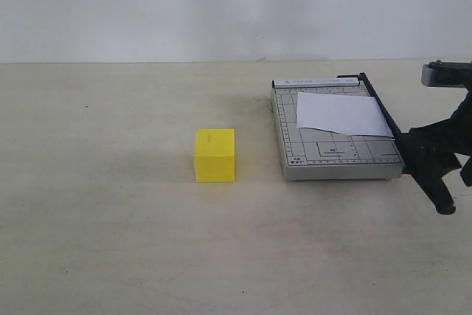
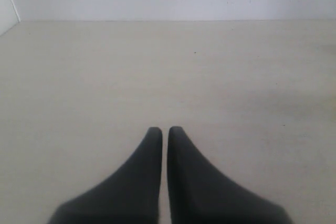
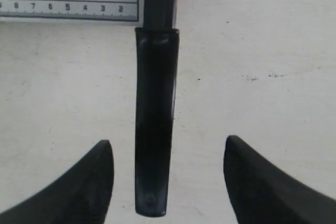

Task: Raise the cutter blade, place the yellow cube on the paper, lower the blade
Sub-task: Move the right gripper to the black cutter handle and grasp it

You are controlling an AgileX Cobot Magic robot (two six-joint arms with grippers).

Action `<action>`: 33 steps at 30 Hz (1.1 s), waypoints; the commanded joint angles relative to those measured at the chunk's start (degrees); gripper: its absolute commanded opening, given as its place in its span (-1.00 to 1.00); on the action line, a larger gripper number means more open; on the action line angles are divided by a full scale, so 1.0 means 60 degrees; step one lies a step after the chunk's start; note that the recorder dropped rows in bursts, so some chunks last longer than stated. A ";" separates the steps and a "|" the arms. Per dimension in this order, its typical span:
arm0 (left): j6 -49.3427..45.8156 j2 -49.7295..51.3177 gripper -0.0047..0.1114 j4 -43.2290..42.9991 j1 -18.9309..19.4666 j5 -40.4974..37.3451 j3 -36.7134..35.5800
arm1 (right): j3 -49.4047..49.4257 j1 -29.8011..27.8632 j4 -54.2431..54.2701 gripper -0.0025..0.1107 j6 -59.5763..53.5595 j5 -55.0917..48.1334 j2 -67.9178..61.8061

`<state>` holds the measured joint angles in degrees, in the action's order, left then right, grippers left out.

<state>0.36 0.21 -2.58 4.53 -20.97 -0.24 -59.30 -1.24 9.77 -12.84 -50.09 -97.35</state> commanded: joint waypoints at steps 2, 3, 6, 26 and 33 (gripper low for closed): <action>0.0082 -0.0036 -0.84 0.0000 0.0019 0.0086 0.0039 | -0.0008 0.0012 -0.0096 0.08 0.0064 -0.0142 -0.0010; 0.0082 -0.0036 -0.84 0.0000 0.0019 0.0086 0.0039 | -0.0008 0.0012 -0.0079 0.08 0.0064 -0.0120 -0.0006; 0.0082 -0.0036 -0.84 0.0000 0.0019 0.0086 0.0039 | -0.0008 0.0012 -0.0061 0.08 0.0064 -0.0118 -0.0093; 0.0082 -0.0036 -0.84 0.0000 0.0019 0.0086 0.0039 | -0.0008 0.0012 0.0131 -0.58 0.0021 -0.1007 -0.0740; 0.0082 -0.0036 -0.84 0.0000 0.0019 0.0086 0.0039 | -0.0008 0.0012 0.0131 -0.58 0.0021 -0.0615 -0.0740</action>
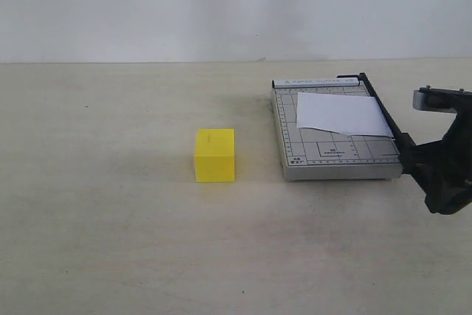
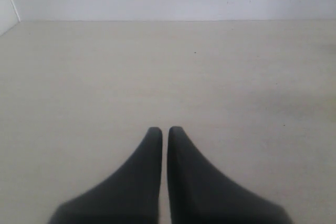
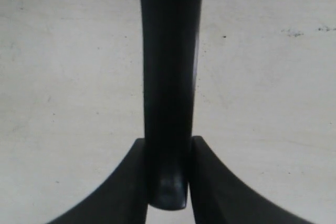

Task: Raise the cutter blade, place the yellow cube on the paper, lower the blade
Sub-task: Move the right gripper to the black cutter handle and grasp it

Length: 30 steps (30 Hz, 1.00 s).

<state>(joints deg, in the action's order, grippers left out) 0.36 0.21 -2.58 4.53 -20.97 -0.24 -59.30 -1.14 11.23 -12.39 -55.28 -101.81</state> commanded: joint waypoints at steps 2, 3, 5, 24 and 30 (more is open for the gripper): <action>0.0082 -0.0036 -0.84 0.0000 0.0019 0.0086 0.0039 | -0.0008 -0.0005 -0.0113 -0.58 -0.0016 0.0645 0.0003; 0.0082 -0.0036 -0.84 0.0000 0.0019 0.0086 0.0039 | -0.0008 -0.0005 -0.0113 -0.58 0.0004 0.0795 0.0003; 0.0082 -0.0036 -0.84 0.0000 0.0019 0.0086 0.0039 | -0.0008 -0.0005 -0.0113 -0.58 0.0042 0.1132 0.0003; 0.0082 -0.0036 -0.84 0.0000 0.0019 0.0086 0.0039 | -0.0008 -0.0005 -0.0208 -0.58 0.0079 0.1624 0.1718; 0.0082 -0.0036 -0.84 0.0000 0.0019 0.0086 0.0039 | -0.0008 -0.0005 -0.0208 -0.57 -0.0139 0.1576 0.1718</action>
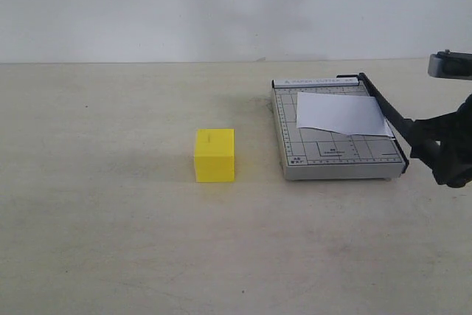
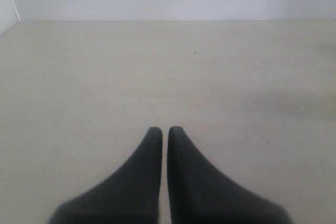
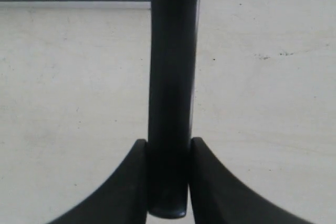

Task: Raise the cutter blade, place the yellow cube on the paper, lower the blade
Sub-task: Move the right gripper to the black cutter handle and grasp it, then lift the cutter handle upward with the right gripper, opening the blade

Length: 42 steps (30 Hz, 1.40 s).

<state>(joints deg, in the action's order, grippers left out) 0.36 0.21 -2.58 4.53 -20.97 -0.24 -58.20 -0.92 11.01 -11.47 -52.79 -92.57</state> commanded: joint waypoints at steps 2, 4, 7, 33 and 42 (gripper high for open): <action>0.0082 -0.0036 -0.84 0.0000 0.0019 0.0086 0.0039 | -0.0191 -0.0042 -0.0172 -0.42 -0.0317 0.1160 0.0178; 0.0082 -0.0036 -0.84 0.0000 0.0019 0.0086 0.0039 | -0.0191 -0.0042 -0.0172 -0.19 -0.0317 0.1160 0.0178; 0.0082 -0.0036 -0.84 0.0000 0.0019 0.0086 0.0039 | -0.0191 -0.0042 -0.0172 0.14 -0.0121 0.1257 0.0178; 0.0082 -0.0036 -0.84 0.0000 0.0019 0.0086 0.0039 | 0.5320 -0.0042 0.0619 0.14 0.0144 0.8517 0.5321; 0.0082 -0.0036 -0.84 0.0000 0.0019 0.0086 0.0039 | 0.5585 0.0950 0.0619 0.14 -0.0327 0.8154 0.4557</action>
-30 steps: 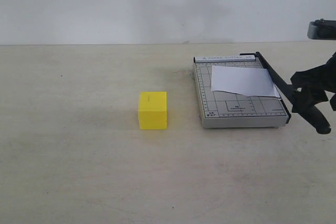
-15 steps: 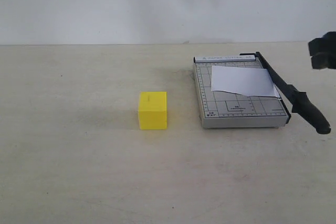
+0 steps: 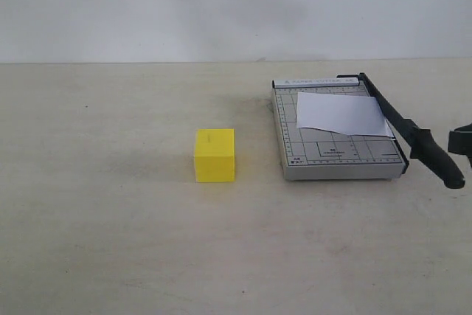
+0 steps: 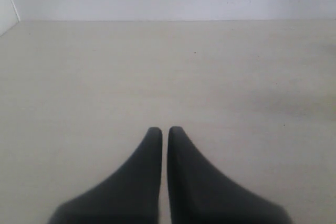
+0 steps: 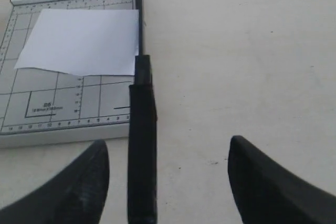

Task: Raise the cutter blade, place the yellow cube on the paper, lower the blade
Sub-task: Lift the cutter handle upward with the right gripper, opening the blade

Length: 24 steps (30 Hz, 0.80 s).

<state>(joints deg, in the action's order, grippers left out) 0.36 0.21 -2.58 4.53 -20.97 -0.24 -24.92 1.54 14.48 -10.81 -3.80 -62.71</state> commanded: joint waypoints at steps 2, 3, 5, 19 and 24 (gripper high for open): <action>0.0082 -0.0036 -0.84 0.0000 0.0019 0.0086 0.0039 | 0.0038 0.0847 0.0041 0.21 -0.0744 0.0031 -0.0794; 0.0082 -0.0036 -0.84 0.0000 0.0019 0.0086 0.0039 | 0.0038 0.0943 0.0041 0.27 -0.0789 0.0161 -0.1013; 0.0082 -0.0036 -0.84 0.0000 0.0019 0.0086 0.0039 | 0.0038 0.0963 0.0041 0.36 -0.0789 0.0456 -0.1301; 0.0082 -0.0036 -0.84 0.0000 0.0019 0.0086 0.0039 | 0.0038 0.0963 0.0137 0.38 -0.0239 0.0925 -0.1881; 0.0082 -0.0036 -0.84 0.0000 0.0019 0.0086 0.0039 | 0.0038 0.0963 0.0137 0.38 -0.0239 0.0925 -0.2148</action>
<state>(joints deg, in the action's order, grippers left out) 0.36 0.21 -2.58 4.53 -20.97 -0.24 -24.92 7.33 15.32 -12.62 1.33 -74.81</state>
